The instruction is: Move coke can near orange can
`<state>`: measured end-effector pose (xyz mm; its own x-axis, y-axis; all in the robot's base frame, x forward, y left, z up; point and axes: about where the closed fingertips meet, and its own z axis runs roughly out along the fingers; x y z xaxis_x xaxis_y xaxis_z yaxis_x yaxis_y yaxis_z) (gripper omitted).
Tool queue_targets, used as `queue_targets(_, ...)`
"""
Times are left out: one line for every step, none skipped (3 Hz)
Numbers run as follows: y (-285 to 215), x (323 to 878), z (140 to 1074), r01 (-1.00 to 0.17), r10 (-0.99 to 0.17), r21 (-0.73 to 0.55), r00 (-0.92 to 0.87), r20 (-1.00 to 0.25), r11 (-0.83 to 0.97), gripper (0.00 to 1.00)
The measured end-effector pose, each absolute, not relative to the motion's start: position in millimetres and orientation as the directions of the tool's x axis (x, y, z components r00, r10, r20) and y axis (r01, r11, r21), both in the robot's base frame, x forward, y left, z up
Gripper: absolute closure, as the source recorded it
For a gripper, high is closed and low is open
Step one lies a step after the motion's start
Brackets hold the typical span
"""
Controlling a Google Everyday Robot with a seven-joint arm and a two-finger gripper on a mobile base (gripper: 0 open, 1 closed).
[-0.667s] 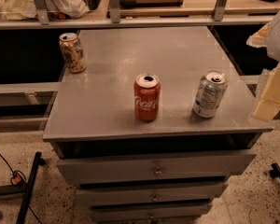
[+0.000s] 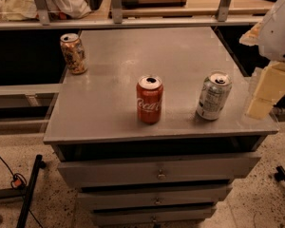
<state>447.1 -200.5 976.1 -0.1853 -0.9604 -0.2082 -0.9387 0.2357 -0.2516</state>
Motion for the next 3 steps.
queue_targets(-168.2,470.7,974.7,-0.948,-0.961,-0.257,-0.125,-0.246,0.189,0.0)
queue_targets(-130.9,492.4,971.9,-0.964,-0.95,-0.229,-0.06,-0.308,0.135,0.0)
queue_targets(-94.5,498.1,962.9,-0.983,-0.934,-0.172,0.001,-0.358,0.065,0.0)
